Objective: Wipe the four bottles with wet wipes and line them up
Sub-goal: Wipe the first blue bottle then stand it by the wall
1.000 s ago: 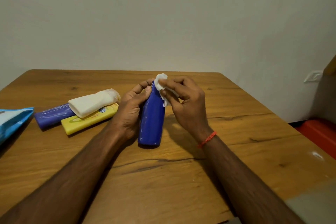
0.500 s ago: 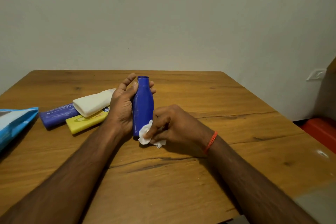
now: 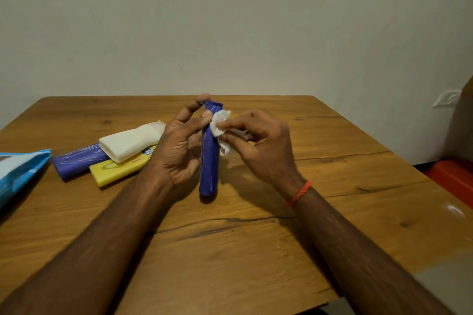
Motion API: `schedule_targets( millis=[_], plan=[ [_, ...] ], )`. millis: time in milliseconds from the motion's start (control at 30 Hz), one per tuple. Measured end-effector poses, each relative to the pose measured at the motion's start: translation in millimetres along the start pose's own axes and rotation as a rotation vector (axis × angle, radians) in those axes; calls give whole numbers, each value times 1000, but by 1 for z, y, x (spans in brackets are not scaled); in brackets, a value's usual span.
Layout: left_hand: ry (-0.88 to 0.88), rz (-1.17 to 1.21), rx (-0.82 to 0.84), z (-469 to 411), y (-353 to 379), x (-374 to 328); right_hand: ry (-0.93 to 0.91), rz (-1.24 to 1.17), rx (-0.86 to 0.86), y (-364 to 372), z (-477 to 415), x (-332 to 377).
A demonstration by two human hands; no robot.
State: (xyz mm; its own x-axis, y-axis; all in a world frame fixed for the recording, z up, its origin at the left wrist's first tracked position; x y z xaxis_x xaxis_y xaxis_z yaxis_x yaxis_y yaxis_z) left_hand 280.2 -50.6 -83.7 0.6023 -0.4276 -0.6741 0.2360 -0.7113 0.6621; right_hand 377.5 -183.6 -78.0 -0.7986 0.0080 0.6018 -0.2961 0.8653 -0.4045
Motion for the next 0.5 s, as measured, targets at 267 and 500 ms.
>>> schedule_targets(
  millis=[267, 500],
  plan=[
    [21, -142, 173, 5, 13, -3, -48, -92, -97, -6, -3, 2],
    [26, 44, -13, 7, 6, -5, -105, -10, 243, -2, -2, 1]
  ],
)
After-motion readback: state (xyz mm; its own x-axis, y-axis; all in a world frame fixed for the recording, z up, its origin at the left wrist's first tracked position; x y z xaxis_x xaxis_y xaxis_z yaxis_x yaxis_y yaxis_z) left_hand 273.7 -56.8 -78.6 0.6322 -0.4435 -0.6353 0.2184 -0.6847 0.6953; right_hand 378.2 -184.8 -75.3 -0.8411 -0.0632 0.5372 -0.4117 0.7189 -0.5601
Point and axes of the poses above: each hand's wrist, its own z-axis away from the middle knuckle, its own y-axis out of the palm, x = y × z, the point moved 1 cm from there along -z, towards the middle knuckle, and after that the axes turned 14 degrees about y, right-handed, at the moved point
